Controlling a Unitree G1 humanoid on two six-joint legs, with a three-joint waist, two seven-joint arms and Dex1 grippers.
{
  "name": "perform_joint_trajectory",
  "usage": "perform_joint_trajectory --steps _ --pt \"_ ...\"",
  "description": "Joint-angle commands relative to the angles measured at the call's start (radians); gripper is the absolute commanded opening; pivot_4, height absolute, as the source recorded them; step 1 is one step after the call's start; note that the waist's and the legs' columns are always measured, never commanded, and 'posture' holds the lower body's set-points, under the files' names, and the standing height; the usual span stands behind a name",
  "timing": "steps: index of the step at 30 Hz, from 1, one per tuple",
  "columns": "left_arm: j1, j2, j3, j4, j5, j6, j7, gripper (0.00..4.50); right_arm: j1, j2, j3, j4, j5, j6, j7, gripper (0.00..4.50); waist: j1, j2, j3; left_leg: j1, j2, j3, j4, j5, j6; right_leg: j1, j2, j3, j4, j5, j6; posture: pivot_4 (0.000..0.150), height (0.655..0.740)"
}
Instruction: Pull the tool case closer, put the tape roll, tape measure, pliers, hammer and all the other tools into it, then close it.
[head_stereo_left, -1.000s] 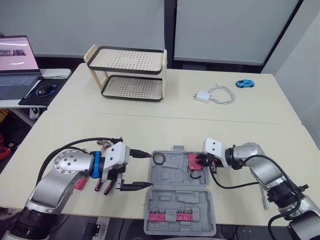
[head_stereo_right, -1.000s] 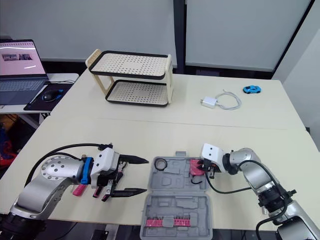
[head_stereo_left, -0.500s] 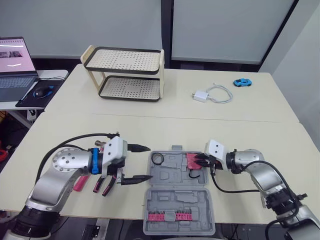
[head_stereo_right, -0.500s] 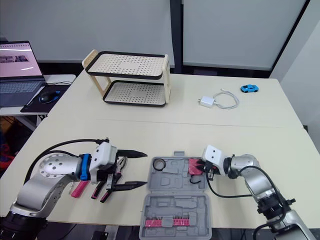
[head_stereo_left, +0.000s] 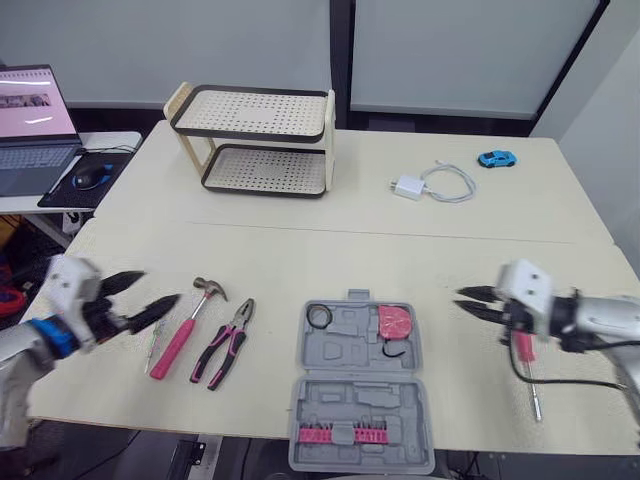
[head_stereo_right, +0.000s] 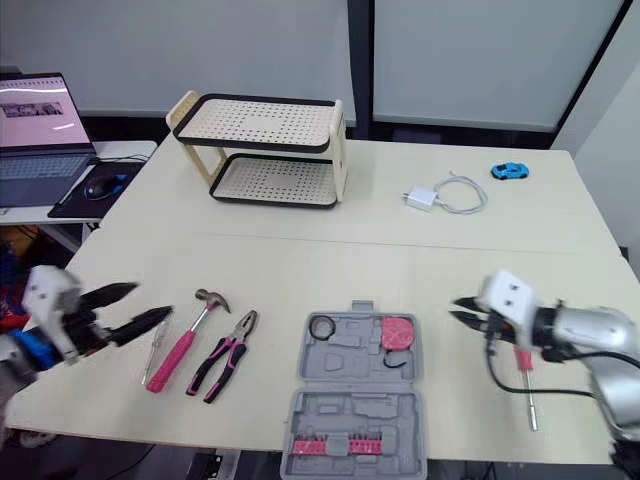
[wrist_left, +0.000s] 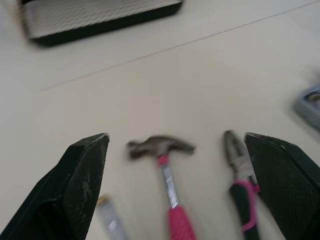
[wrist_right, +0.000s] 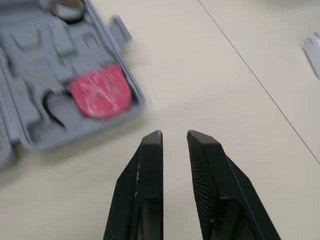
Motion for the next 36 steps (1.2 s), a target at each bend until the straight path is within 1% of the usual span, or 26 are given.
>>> perform_joint_trajectory --steps 1,3,6,7,11,15,17,19,31,36 --pt "0.076 0.024 0.085 0.091 0.021 -0.037 -0.009 4.50 0.120 -0.021 -0.194 0.024 0.021 -0.076 0.042 0.85 0.000 0.000 0.000 0.001 0.000 0.000 0.000 0.000 0.000 0.001 0.000 0.000 0.000 0.000 0.000 0.150 0.7350" --pt "0.150 0.030 0.105 0.135 0.031 -0.045 -0.038 4.50 0.226 -0.028 -0.288 0.037 0.026 -0.077 0.079 0.85 -0.001 -0.001 0.000 0.001 0.000 0.001 0.000 0.000 0.000 0.001 0.000 0.001 0.000 -0.001 0.000 0.150 0.7350" --pt "0.217 0.036 0.110 0.152 0.025 -0.037 -0.071 4.50 0.346 -0.037 -0.380 0.071 0.022 -0.107 0.128 1.41 -0.002 -0.002 0.001 0.002 0.000 0.002 -0.001 0.000 0.000 0.001 0.000 0.001 0.000 -0.003 0.000 0.150 0.7350" --pt "0.243 0.039 0.106 0.149 0.025 -0.035 -0.091 4.50 0.389 -0.042 -0.410 0.090 0.014 -0.120 0.148 1.60 -0.002 -0.003 0.000 0.002 0.000 0.001 -0.001 0.000 0.000 0.001 0.000 0.001 0.000 -0.005 0.003 0.150 0.7350" --pt "0.295 0.044 0.100 0.160 0.044 -0.053 -0.119 4.50 0.505 -0.057 -0.485 0.126 0.002 -0.148 0.213 2.47 -0.002 -0.003 0.000 0.004 0.001 0.002 -0.001 0.000 0.000 0.002 0.000 0.002 0.001 -0.008 -0.001 0.150 0.7350" --pt "0.291 0.039 0.095 0.148 0.041 -0.039 -0.116 4.50 0.560 -0.069 -0.513 0.131 0.016 -0.129 0.251 3.32 -0.001 -0.004 0.000 0.004 0.001 0.003 -0.001 0.000 0.000 0.002 0.000 0.002 0.001 -0.008 -0.001 0.150 0.7350" --pt "0.286 0.037 0.090 0.139 0.041 -0.035 -0.114 4.50 0.569 -0.068 -0.513 0.128 0.018 -0.126 0.258 3.84 -0.001 -0.004 0.000 0.004 0.001 0.003 -0.001 0.000 0.000 0.002 0.000 0.002 0.001 -0.008 -0.001 0.150 0.7350" --pt "0.283 0.035 0.089 0.137 0.044 -0.032 -0.111 4.50 0.568 -0.067 -0.509 0.131 0.018 -0.127 0.258 4.48 -0.002 -0.004 0.000 0.004 0.001 0.003 -0.001 0.000 -0.001 0.002 0.000 0.002 0.001 -0.007 0.001 0.150 0.7350" --pt "0.297 0.027 0.114 0.072 0.039 -0.026 -0.085 4.50 0.496 -0.082 -0.453 0.190 -0.005 -0.169 0.232 4.48 -0.002 -0.004 0.000 0.004 0.001 0.003 -0.001 -0.001 -0.002 0.002 0.000 0.002 0.001 -0.007 0.002 0.150 0.7350" --pt "0.313 -0.010 0.120 -0.045 0.012 -0.013 -0.059 4.50 0.393 -0.113 -0.388 0.135 0.024 -0.166 0.221 4.48 -0.003 -0.004 0.000 0.004 0.001 0.003 -0.001 -0.001 -0.002 0.002 0.000 0.002 0.001 -0.006 0.002 0.150 0.7350"
